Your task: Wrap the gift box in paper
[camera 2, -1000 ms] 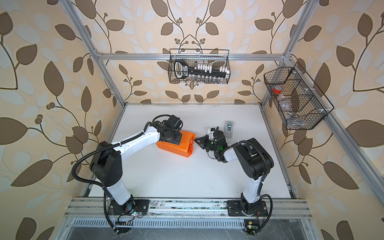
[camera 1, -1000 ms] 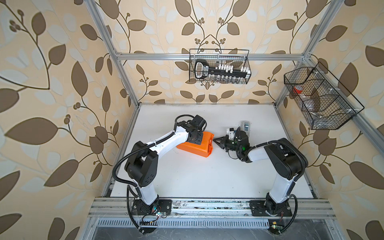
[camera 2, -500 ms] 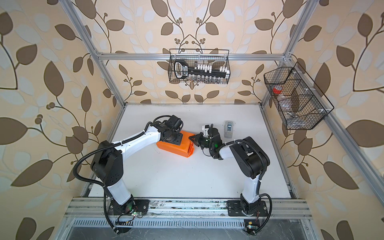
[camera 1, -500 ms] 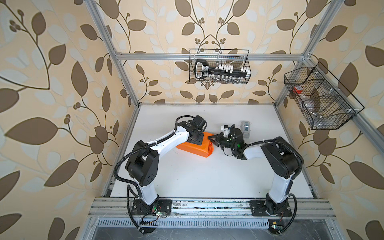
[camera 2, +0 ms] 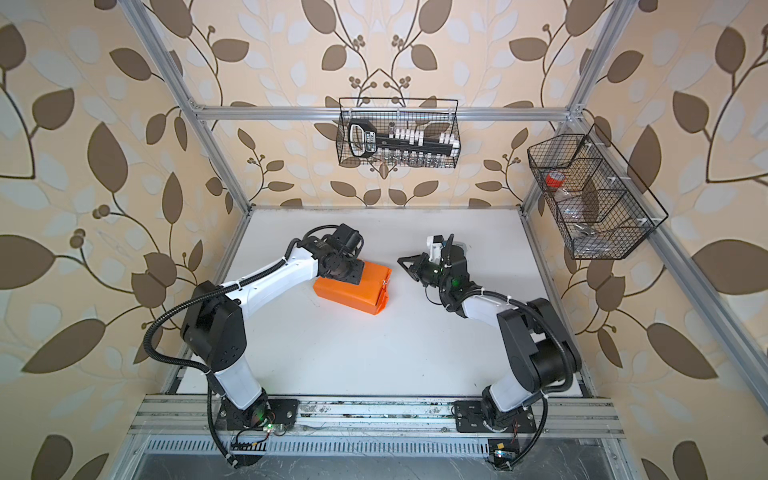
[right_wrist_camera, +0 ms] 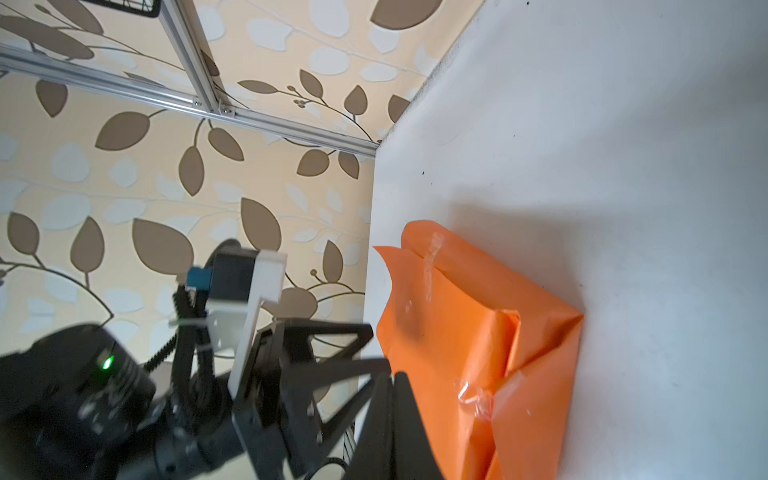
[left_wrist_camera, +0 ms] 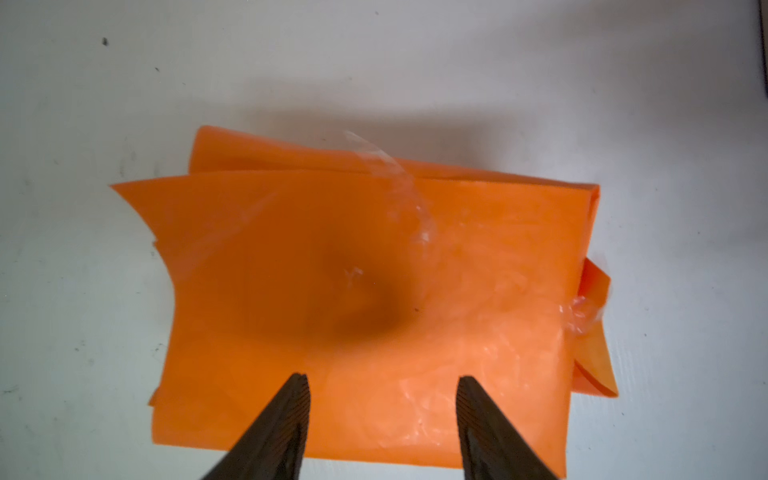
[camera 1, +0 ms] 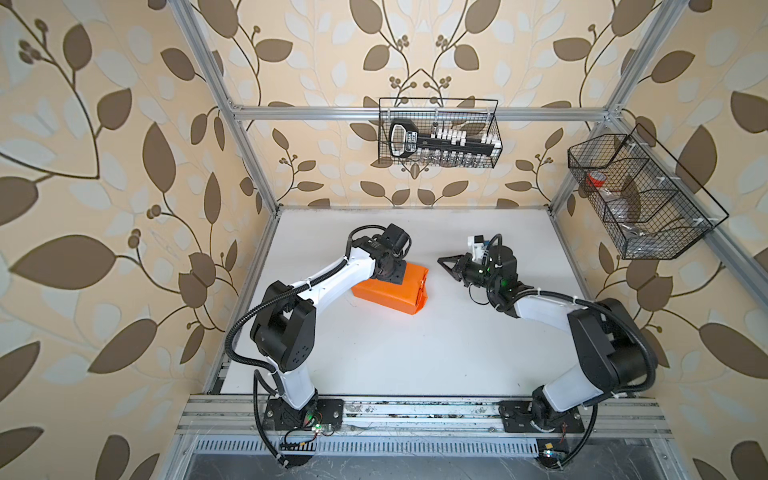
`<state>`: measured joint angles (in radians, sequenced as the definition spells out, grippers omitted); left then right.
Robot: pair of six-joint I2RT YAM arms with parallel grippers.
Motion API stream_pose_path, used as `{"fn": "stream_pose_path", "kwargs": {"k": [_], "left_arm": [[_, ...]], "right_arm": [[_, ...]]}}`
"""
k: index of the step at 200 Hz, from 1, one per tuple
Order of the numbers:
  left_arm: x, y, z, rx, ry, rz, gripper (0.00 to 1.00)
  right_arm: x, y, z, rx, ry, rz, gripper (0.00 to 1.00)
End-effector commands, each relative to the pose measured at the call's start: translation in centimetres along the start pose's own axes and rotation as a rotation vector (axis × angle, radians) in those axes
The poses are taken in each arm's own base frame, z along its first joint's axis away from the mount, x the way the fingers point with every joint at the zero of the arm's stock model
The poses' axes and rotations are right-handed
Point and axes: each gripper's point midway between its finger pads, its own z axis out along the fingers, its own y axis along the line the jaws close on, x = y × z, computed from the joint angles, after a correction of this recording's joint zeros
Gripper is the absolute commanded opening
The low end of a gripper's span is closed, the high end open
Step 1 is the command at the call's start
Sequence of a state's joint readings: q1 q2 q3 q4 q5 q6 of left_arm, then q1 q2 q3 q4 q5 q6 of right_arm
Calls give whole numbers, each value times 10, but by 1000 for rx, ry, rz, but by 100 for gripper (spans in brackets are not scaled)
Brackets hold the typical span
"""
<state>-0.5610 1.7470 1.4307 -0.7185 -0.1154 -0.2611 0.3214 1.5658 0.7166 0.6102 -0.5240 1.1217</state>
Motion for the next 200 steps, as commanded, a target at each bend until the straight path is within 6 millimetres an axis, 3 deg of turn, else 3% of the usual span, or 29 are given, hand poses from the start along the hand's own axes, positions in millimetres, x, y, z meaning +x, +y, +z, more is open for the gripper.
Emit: {"fn": "stream_pose_path", "kwargs": {"k": [1, 16, 46, 88, 168, 189, 200], "left_arm": [[-18, 42, -9, -98, -32, -57, 61], [-16, 54, 4, -123, 13, -58, 61], [-8, 56, 33, -150, 89, -39, 62], [7, 34, 70, -44, 199, -22, 60], [20, -27, 86, 259, 242, 37, 56], [14, -14, 85, 182, 227, -2, 56], [9, 1, 82, 103, 214, -32, 61]], "right_arm": [[38, -49, -17, 177, 96, -43, 0], [53, -63, -24, 202, 108, -39, 0], [80, -82, -24, 210, 150, -20, 0], [94, -105, -23, 256, 175, -10, 0], [104, -95, 2, 170, 214, 9, 0], [102, -90, 8, 148, 212, 21, 0], [100, -88, 10, 143, 209, 23, 0]]}}
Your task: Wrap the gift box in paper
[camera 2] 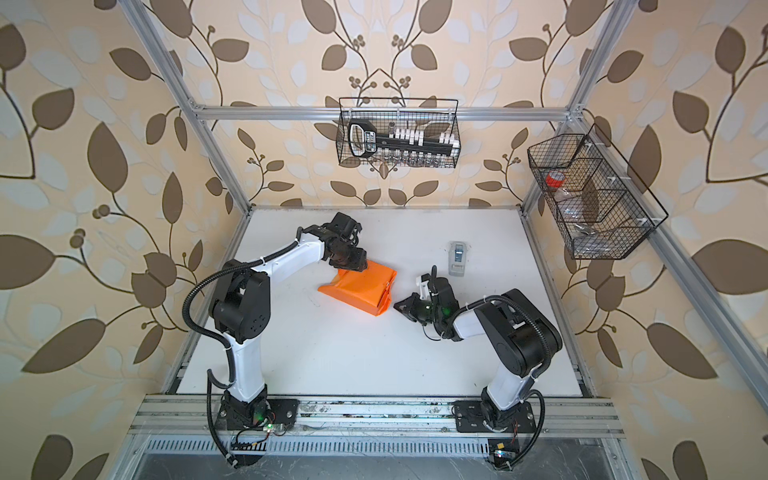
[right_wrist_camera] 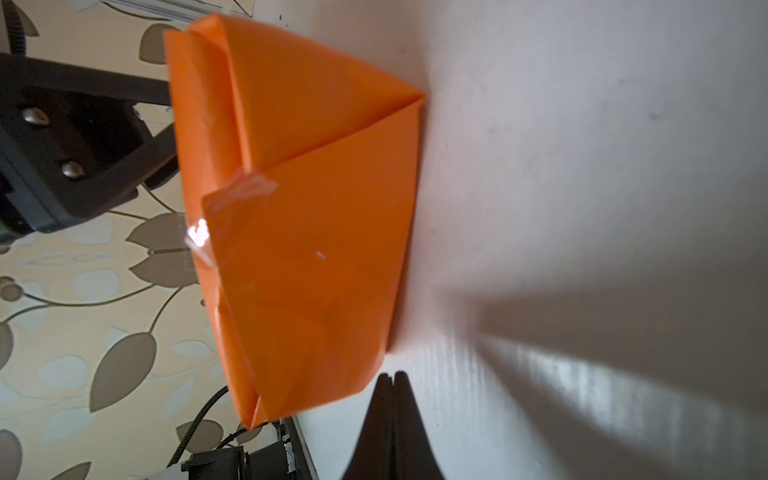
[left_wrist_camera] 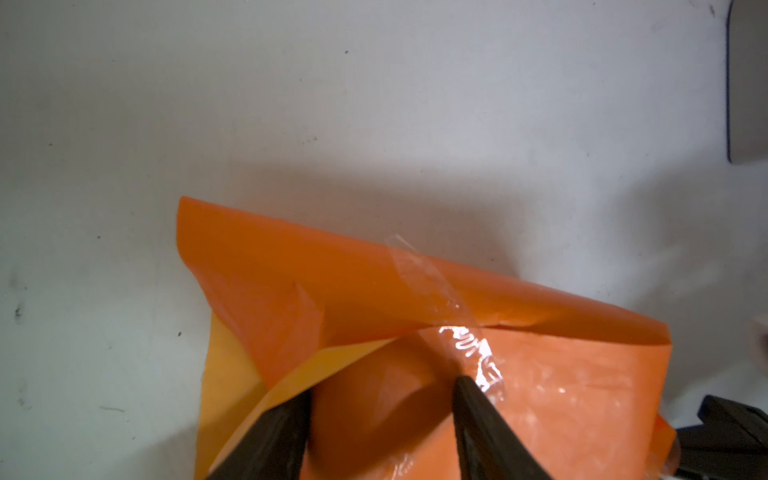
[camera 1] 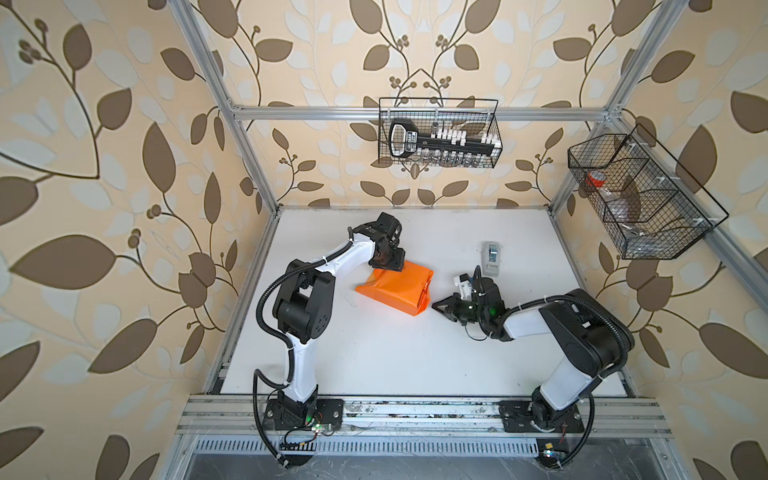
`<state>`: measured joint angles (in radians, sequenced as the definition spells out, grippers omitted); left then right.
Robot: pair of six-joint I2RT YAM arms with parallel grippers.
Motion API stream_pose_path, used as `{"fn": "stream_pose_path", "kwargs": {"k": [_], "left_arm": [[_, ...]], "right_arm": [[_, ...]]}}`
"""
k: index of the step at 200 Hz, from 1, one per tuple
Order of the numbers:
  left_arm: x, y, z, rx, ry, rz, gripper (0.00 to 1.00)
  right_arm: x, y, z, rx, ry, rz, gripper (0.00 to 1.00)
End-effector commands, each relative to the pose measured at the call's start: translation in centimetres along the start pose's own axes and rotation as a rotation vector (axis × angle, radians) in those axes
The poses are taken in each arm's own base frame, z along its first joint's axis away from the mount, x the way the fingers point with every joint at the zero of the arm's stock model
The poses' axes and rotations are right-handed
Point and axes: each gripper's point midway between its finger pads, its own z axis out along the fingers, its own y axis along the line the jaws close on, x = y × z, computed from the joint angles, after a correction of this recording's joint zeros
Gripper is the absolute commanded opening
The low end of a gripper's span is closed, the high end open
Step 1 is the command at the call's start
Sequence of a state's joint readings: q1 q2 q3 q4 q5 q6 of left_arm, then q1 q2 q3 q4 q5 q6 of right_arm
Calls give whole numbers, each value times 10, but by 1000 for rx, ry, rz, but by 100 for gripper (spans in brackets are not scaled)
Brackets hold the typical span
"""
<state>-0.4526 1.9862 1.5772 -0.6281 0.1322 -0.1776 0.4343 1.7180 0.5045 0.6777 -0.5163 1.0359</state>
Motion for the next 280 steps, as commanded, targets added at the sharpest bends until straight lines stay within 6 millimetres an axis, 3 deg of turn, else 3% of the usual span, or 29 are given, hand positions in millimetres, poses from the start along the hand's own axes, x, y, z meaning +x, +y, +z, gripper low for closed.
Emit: {"fn": "stream_pose_path", "kwargs": {"k": [1, 12, 22, 65, 79, 106, 147, 199, 256, 280], "left_arm": [[39, 15, 19, -94, 148, -36, 62], [37, 30, 14, -168, 139, -56, 66], [35, 31, 13, -163, 133, -48, 68], [38, -23, 27, 106, 147, 60, 66], [45, -44, 28, 188, 178, 95, 64], [61, -66, 29, 224, 208, 154, 64], [77, -75, 29, 259, 228, 152, 64], [89, -73, 32, 217, 246, 152, 65], [99, -82, 26, 227, 233, 175, 64], [101, -92, 27, 240, 231, 201, 64]], "right_arm": [[-9, 16, 6, -54, -13, -3, 0], [-11, 18, 6, -58, -13, -1, 0], [-12, 21, 6, -63, -15, -3, 0], [-9, 23, 4, -75, -11, 6, 0], [-8, 24, 3, -85, -13, 12, 0], [-5, 23, 0, -100, -12, 32, 0], [7, 17, -6, -139, -8, 76, 0], [24, -4, -40, -110, -35, 95, 0], [35, -34, -69, 86, -14, 16, 0], [34, -44, -91, 187, -47, -31, 0]]}}
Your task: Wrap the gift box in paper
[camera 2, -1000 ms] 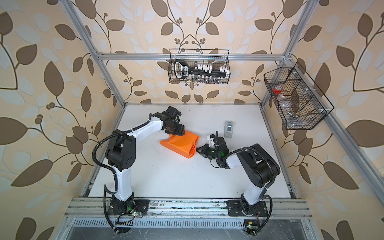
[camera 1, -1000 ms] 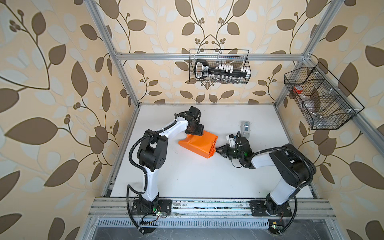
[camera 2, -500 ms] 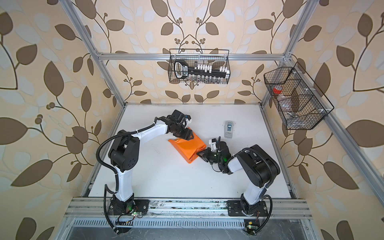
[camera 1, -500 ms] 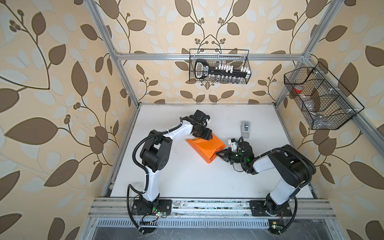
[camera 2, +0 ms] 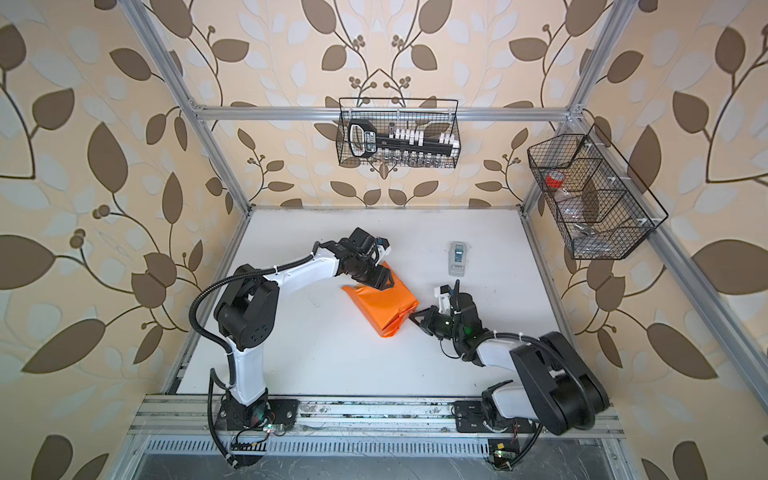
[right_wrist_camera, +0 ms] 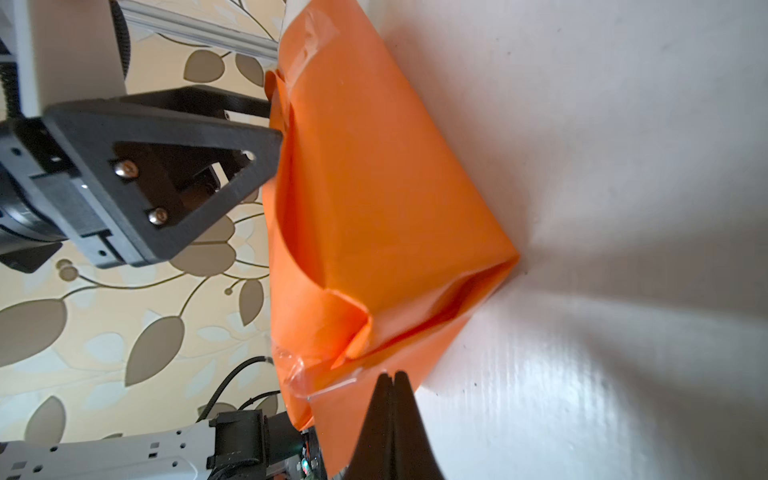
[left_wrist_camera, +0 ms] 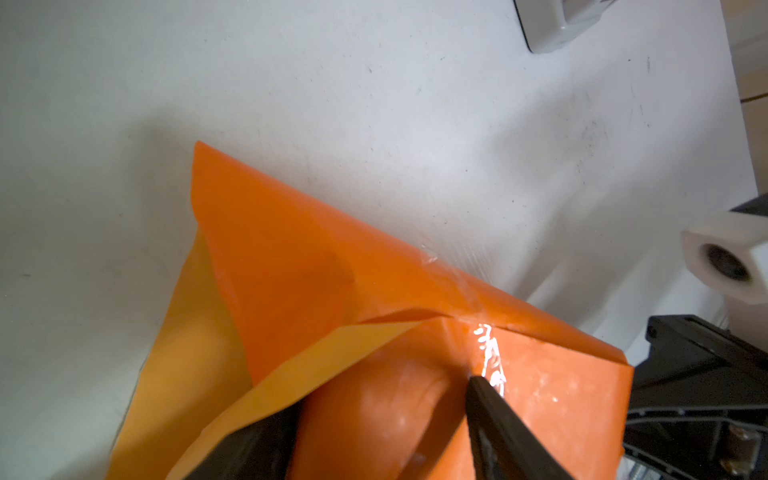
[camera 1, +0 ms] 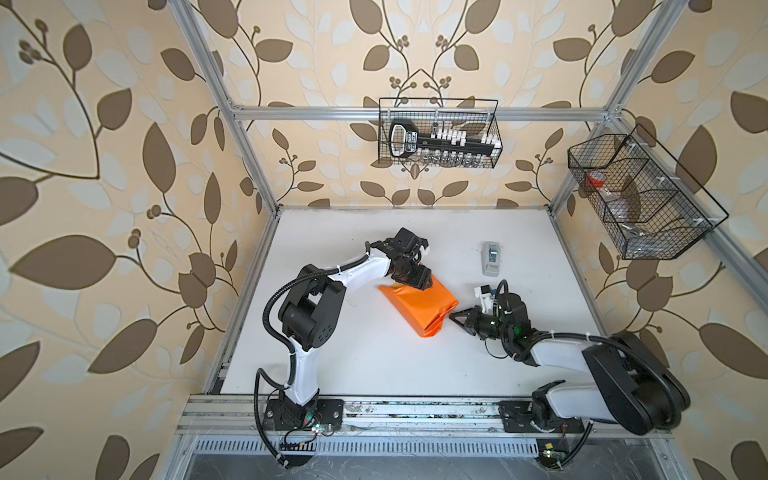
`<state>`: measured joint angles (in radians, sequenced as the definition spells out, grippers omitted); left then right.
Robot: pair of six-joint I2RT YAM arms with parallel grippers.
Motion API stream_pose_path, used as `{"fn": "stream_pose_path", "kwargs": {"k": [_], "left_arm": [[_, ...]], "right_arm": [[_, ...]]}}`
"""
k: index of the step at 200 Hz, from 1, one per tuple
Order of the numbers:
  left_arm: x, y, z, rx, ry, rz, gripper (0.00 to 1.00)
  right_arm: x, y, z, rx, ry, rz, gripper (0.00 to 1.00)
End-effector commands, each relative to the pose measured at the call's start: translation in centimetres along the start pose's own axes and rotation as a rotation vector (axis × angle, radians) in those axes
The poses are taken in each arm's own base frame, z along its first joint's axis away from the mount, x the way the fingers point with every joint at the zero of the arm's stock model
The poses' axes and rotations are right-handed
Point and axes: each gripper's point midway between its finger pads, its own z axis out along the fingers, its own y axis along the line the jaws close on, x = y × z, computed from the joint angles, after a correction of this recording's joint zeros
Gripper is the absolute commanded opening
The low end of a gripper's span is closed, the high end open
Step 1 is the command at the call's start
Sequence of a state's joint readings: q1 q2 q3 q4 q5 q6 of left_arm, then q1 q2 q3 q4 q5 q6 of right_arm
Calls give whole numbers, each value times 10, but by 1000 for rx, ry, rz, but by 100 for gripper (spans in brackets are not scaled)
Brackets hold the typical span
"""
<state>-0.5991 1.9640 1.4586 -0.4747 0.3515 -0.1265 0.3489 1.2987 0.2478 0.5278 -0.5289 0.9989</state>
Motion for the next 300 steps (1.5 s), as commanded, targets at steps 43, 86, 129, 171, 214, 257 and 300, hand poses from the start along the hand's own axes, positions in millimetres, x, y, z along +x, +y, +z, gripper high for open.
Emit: {"fn": "stream_pose_path", "kwargs": {"k": [43, 86, 129, 171, 214, 257, 300], "left_arm": [[52, -14, 20, -5, 190, 9, 64], [53, -15, 21, -15, 195, 11, 64], [48, -16, 20, -23, 187, 6, 64], [45, -16, 20, -26, 182, 3, 64], [43, -18, 20, -24, 178, 3, 64], [45, -19, 21, -17, 181, 1, 64], [45, -20, 22, -14, 180, -1, 64]], "right_arm": [[1, -29, -47, 246, -37, -116, 0], [-1, -22, -46, 253, -7, -138, 0], [5, -7, -42, 303, 57, -239, 0], [9, 1, -32, 345, 111, -303, 0], [5, 6, -25, 358, 135, -324, 0], [6, 17, -14, 340, 165, -343, 0], [4, 19, 1, 333, 188, -343, 0]]}}
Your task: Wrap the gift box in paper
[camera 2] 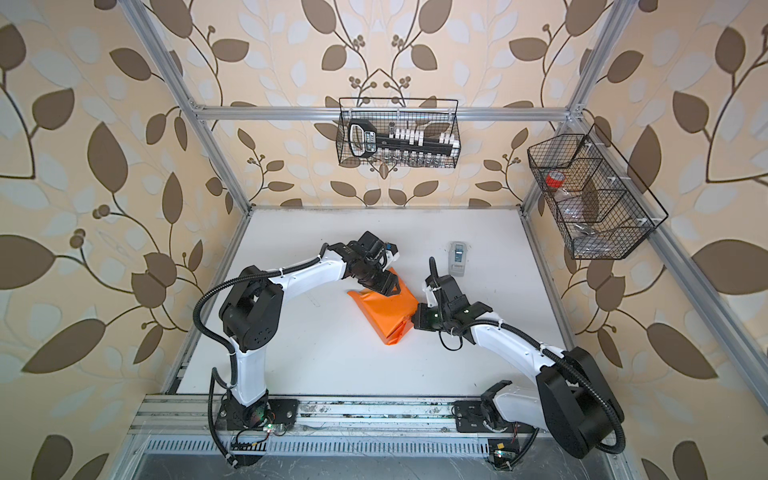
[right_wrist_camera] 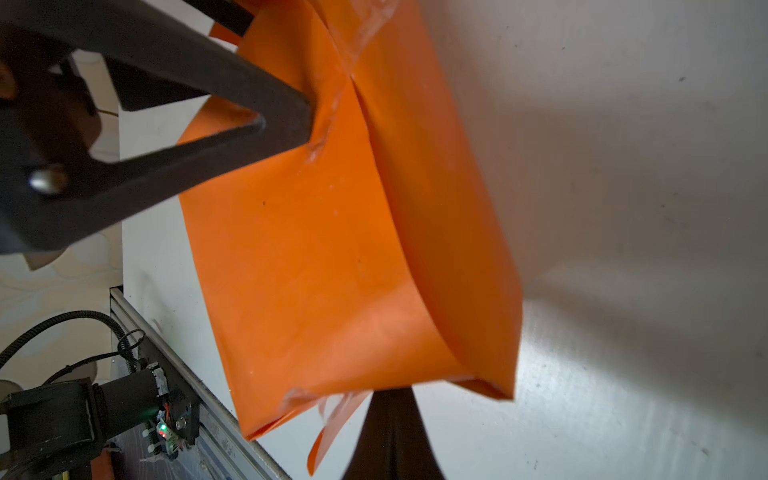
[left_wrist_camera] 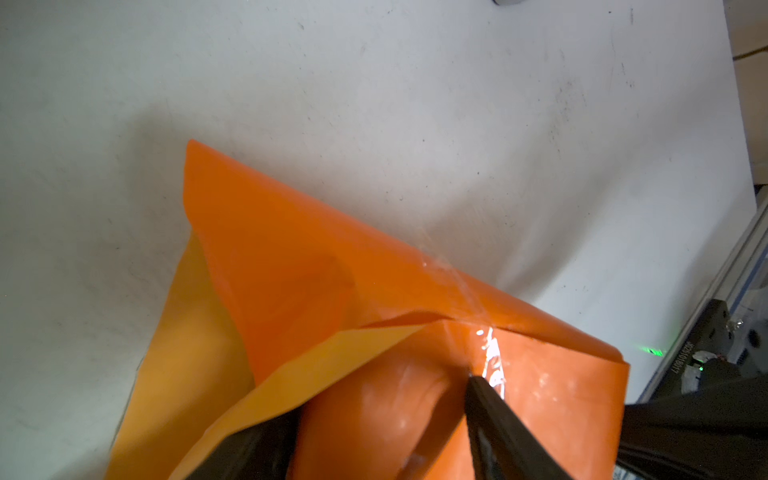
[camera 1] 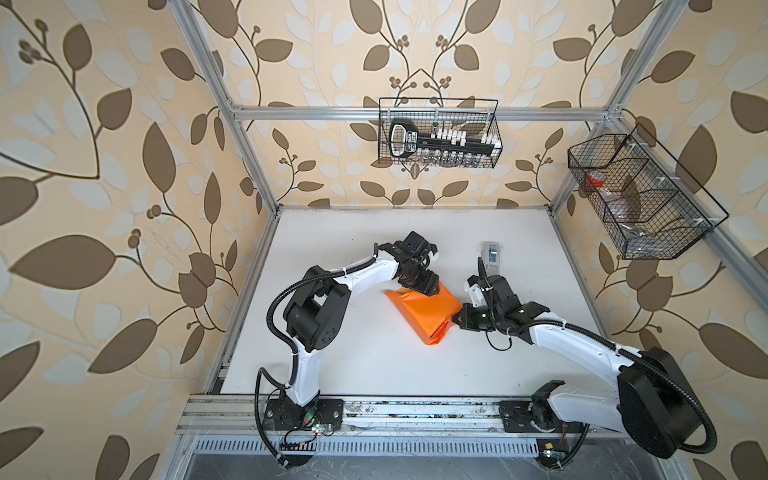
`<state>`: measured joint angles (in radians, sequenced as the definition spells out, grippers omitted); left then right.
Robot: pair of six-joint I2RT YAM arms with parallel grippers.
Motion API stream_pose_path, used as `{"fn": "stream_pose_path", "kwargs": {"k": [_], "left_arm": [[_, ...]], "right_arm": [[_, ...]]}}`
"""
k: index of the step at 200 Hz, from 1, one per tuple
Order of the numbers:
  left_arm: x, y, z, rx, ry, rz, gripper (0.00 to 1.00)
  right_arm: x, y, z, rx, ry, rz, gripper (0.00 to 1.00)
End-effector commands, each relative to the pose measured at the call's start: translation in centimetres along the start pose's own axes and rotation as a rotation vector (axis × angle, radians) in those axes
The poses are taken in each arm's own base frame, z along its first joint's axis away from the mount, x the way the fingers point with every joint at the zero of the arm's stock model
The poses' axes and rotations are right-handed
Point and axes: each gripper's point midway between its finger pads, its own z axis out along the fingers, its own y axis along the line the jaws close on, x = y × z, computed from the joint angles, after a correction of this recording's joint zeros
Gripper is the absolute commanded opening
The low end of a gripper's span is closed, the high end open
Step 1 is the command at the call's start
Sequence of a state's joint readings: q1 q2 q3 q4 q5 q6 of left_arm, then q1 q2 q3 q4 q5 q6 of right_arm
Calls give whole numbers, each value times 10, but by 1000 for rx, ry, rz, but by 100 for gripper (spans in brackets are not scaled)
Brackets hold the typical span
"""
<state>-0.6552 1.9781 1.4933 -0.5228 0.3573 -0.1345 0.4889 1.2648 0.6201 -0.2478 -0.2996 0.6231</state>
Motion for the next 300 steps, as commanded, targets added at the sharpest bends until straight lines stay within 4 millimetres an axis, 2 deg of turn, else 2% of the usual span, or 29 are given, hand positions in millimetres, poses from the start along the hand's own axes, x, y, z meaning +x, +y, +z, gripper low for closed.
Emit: {"fn": "stream_pose_path", "kwargs": {"k": [1, 62, 113, 198, 300], "left_arm": [[34, 5, 17, -34, 132, -31, 64], [38, 4, 20, -29, 138, -37, 63], [39, 3, 21, -28, 138, -37, 63], [42, 0, 20, -26, 142, -37, 63], [47, -7, 25, -16, 152, -30, 63]], "right_arm": [[-8, 10, 3, -20, -1, -32, 0], [-20, 31, 2, -58, -11, -52, 0], [-17, 42, -6, -111, -12, -43, 0], [-23, 61, -8, -198, -10, -16, 0], [-49, 69, -11, -220, -53, 17, 0]]}}
